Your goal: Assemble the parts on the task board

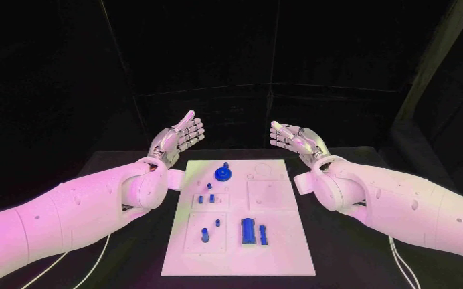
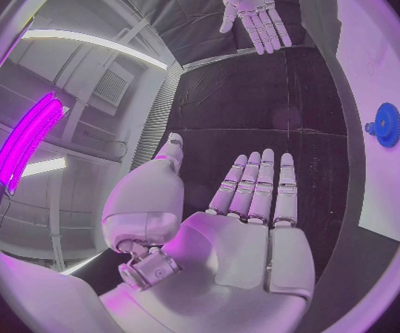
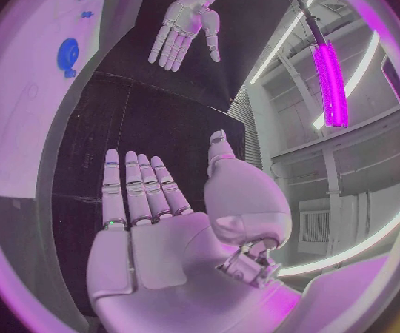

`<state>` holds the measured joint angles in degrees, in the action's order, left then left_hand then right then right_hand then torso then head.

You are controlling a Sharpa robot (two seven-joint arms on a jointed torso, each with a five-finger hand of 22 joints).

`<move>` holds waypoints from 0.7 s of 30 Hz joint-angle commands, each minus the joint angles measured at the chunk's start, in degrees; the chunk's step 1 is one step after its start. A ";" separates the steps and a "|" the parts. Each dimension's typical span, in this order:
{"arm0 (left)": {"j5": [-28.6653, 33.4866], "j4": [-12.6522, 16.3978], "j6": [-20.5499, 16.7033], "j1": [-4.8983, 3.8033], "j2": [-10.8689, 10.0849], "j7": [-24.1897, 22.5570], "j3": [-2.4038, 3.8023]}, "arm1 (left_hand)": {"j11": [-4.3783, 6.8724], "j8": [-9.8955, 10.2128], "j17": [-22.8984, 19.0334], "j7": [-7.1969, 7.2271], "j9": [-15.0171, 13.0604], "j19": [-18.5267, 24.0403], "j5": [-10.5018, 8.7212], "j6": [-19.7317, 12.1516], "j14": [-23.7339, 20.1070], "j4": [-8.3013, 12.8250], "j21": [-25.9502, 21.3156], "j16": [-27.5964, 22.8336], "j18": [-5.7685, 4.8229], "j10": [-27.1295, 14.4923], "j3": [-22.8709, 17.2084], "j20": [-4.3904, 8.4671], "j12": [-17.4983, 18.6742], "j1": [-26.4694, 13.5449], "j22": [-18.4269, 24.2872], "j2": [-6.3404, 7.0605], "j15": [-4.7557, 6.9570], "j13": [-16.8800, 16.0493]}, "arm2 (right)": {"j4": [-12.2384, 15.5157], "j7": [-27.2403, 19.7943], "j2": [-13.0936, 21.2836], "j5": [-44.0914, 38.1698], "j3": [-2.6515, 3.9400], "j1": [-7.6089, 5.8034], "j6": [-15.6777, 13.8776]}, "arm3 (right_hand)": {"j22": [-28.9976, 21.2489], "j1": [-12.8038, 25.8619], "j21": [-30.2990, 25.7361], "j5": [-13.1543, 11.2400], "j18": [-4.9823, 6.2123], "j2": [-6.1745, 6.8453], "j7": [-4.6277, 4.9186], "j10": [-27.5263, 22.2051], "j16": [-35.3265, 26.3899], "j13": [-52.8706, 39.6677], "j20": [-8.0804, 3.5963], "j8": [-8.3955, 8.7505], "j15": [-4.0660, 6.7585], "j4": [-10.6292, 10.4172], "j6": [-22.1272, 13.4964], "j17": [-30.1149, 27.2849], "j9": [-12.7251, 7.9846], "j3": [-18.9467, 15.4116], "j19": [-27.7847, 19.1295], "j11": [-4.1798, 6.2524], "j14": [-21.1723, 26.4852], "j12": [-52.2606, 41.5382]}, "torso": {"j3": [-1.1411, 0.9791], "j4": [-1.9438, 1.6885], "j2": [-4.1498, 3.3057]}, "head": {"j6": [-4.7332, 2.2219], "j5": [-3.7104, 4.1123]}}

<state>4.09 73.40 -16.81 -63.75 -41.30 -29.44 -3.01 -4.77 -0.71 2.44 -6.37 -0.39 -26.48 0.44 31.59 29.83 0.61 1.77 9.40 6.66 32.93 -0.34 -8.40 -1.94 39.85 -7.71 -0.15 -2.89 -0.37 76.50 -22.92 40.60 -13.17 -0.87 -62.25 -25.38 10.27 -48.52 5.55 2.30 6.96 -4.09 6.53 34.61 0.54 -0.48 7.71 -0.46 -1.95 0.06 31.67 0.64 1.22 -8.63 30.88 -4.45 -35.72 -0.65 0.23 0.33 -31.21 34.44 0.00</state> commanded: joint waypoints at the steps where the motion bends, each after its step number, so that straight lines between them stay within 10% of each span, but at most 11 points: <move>1: -1.77 3.82 -10.26 0.70 -0.62 -0.31 0.63 | 4.77 0.71 -2.44 2.04 0.39 8.45 -0.44 -10.08 -9.50 -0.61 -1.77 -3.00 -2.02 -10.51 0.34 2.67 1.94 -12.71 2.45 0.15 2.89 0.37 | 4.41 -3.92 1.32 6.97 0.31 0.58 -9.87 | -3.22 15.22 -5.55 -2.30 -2.32 4.09 -2.05 -10.88 -0.54 0.48 -2.43 0.46 1.95 -0.06 -9.94 -0.64 -1.22 2.71 -9.68 4.45 11.20 0.65 | -0.23 -0.33 0.03 | -0.06 0.00; 3: -2.38 7.14 -14.71 1.45 -1.34 -0.32 1.25 | 4.77 0.71 -2.44 6.37 0.39 10.12 -0.44 -12.06 -11.38 -0.61 -1.77 -3.61 -2.02 -12.60 0.34 3.20 1.94 -15.22 2.94 0.15 2.89 0.37 | 7.63 -4.97 2.31 9.18 0.51 1.12 -13.03 | -3.91 18.45 -5.55 -2.30 -2.32 4.09 -2.49 -13.17 -0.54 0.48 -2.93 0.46 1.95 -0.06 -12.06 -0.64 -1.22 3.27 -11.74 4.45 13.58 0.65 | -0.23 -0.33 0.03 | -0.06 0.00; 4: -2.60 8.37 -16.35 1.73 -1.61 -0.33 1.48 | 4.77 0.71 -2.44 6.37 0.39 10.76 -0.44 -12.84 -12.12 -0.61 -1.77 -3.85 -2.10 -13.38 0.34 3.41 1.94 -16.19 3.14 0.15 2.89 0.37 | 8.73 -5.33 2.65 9.93 0.58 1.30 -14.11 | -4.15 19.60 -5.55 -2.30 -2.31 4.09 -6.53 -13.98 -0.54 0.48 -3.12 0.46 1.95 -0.06 -12.81 -0.64 -1.22 3.48 -12.48 4.45 14.43 0.65 | -0.23 -0.33 0.03 | -0.06 0.00; 5: -2.81 9.51 -17.88 1.99 -1.86 -0.33 1.69 | 4.77 0.71 -2.44 6.37 0.39 11.37 -0.44 -13.56 -12.82 -0.61 -1.77 -4.06 -2.58 -14.17 0.34 3.61 1.94 -17.12 3.30 0.15 2.89 0.37 | 9.71 -5.65 2.95 10.61 0.64 1.46 -15.07 | -4.38 20.71 -5.55 -2.30 -2.61 4.09 -6.53 -14.80 -0.54 0.48 -3.29 0.46 1.95 -0.06 -13.51 -0.64 -1.22 3.68 -13.20 4.45 15.25 0.65 | -0.23 -0.33 0.03 | -0.06 0.00; 6: -3.00 10.54 -19.25 2.22 -2.08 -0.33 1.88 | 4.77 0.71 -2.44 6.37 0.39 11.97 -0.44 -14.26 -13.47 -0.61 -1.77 -4.25 -6.66 -14.88 0.34 3.80 1.94 -18.00 3.48 0.15 2.89 0.37 | 10.56 -5.93 3.21 11.19 0.69 1.61 -15.90 | -4.59 21.72 -5.55 -2.30 -2.94 4.09 -6.53 -15.50 -0.54 0.48 -3.45 0.46 1.95 -0.06 -14.17 -0.64 -1.22 3.84 -13.82 4.45 15.99 0.65 | -0.23 -0.33 0.03 | -0.06 0.00; 7: -3.18 11.54 -20.60 2.45 -2.30 -0.34 2.07 | 4.77 0.71 -2.44 6.37 0.39 12.53 -0.44 -14.94 -14.12 -0.61 -1.77 -4.46 -2.65 -15.60 0.34 3.96 1.94 -18.86 3.64 0.15 2.89 0.37 | 11.35 -6.19 3.45 11.73 0.74 1.74 -16.68 | -4.82 22.81 -5.55 -2.30 -2.94 4.09 -6.53 -16.28 -0.54 0.48 -3.61 0.46 1.95 -0.06 -14.88 -0.64 -1.22 4.04 -14.52 4.45 16.79 0.65 | -0.23 -0.33 0.03 | -0.06 0.00; 8: -3.35 12.46 -21.83 2.66 -2.50 -0.34 2.24 | 4.77 0.71 -2.44 6.37 0.39 13.11 -0.44 -15.63 -14.76 -0.61 -1.77 -4.66 -6.66 -16.32 0.34 4.14 1.94 -19.73 7.71 0.15 2.89 0.37 | 12.00 -6.40 3.65 12.18 0.78 1.85 -17.32 | -5.03 23.80 -5.55 -2.30 -2.94 4.09 -6.53 -16.99 -0.54 0.48 -7.71 0.46 1.95 -0.06 -15.54 -0.64 -1.22 4.21 -15.15 4.45 17.52 0.65 | -0.23 -0.33 0.03 | -0.06 0.00; 10: -3.62 13.97 -23.85 3.00 -2.83 -0.34 2.52 | 4.77 0.71 -2.44 6.37 0.39 14.17 -0.44 -16.88 -15.94 -0.61 -1.77 -5.06 -6.66 -17.63 0.34 8.40 1.94 -21.31 7.71 0.15 2.89 0.37 | 12.93 -6.70 3.94 12.81 0.84 2.00 -18.23 | -5.44 25.72 -5.55 -2.30 -2.94 4.09 -6.53 -18.35 -0.54 0.48 -7.71 0.46 1.95 -0.06 -16.81 -0.64 -1.22 4.52 -16.32 4.45 18.94 0.65 | -0.23 -0.33 0.03 | -0.06 0.00; 11: -3.74 14.60 -24.70 3.15 -2.97 -0.35 2.64 | 4.77 0.71 -2.44 6.37 0.39 14.67 -0.44 -17.50 -16.53 -0.61 -1.77 -5.23 -6.66 -18.26 0.34 8.40 1.94 -22.08 7.71 0.15 2.89 0.37 | 13.23 -6.80 4.03 13.01 0.86 2.05 -18.52 | -5.63 26.60 -5.55 -2.30 -2.94 4.09 -6.53 -18.99 -0.54 0.48 -7.71 0.46 1.95 -0.06 -17.37 -0.64 -1.22 8.63 -16.81 4.45 19.59 0.65 | -0.23 -0.33 0.03 | -0.06 0.00; 12: -3.88 15.37 -25.73 3.32 -3.13 -0.35 2.79 | 4.77 0.71 -2.44 6.37 0.39 15.25 -0.44 -18.23 -17.22 -0.61 -1.77 -9.40 -6.66 -19.00 0.34 8.40 1.94 -22.99 7.71 0.15 2.89 0.37 | 13.44 -6.87 4.09 13.16 0.87 2.08 -18.73 | -5.85 27.65 -5.55 -2.30 -6.96 4.09 -6.53 -19.70 -0.54 0.48 -7.71 0.46 1.95 -0.06 -18.05 -0.64 -1.22 8.63 -17.53 4.45 20.36 0.65 | -0.23 -0.33 0.03 | -0.06 0.00; 21: -4.09 16.55 -27.31 3.59 -3.39 -0.35 3.01 | 4.77 0.71 -2.44 6.37 0.39 18.68 -0.44 -22.39 -21.16 -0.61 -1.77 -9.40 -6.66 -23.36 0.34 8.40 1.94 -28.24 7.71 0.15 2.89 0.37 | 13.45 -6.87 4.10 13.17 0.87 2.09 -18.74 | -10.27 34.15 -5.55 -2.30 -6.96 4.09 -6.53 -24.36 -0.54 0.48 -7.71 0.46 1.95 -0.06 -22.29 -0.64 -1.22 8.63 -21.69 4.45 25.13 0.65 | -0.23 -0.33 0.03 | -0.06 0.00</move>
<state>1.14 89.81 -41.49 -60.07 -44.67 -29.37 -0.11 -0.11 -0.23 0.10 -0.26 -0.06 -10.49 0.22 12.41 11.73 0.30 0.23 1.26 1.22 12.97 -0.03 -0.81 -0.40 15.67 -0.56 -0.02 -0.11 -0.07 89.78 -28.41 44.68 -0.96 -0.07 -60.06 -42.50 1.97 -19.71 0.38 0.37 1.66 -0.12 0.31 14.07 0.27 -0.07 0.59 -0.22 -0.04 -0.04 12.85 0.07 0.11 -1.15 12.56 -0.10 -14.47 -0.21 0.00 0.00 -31.17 34.37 -0.01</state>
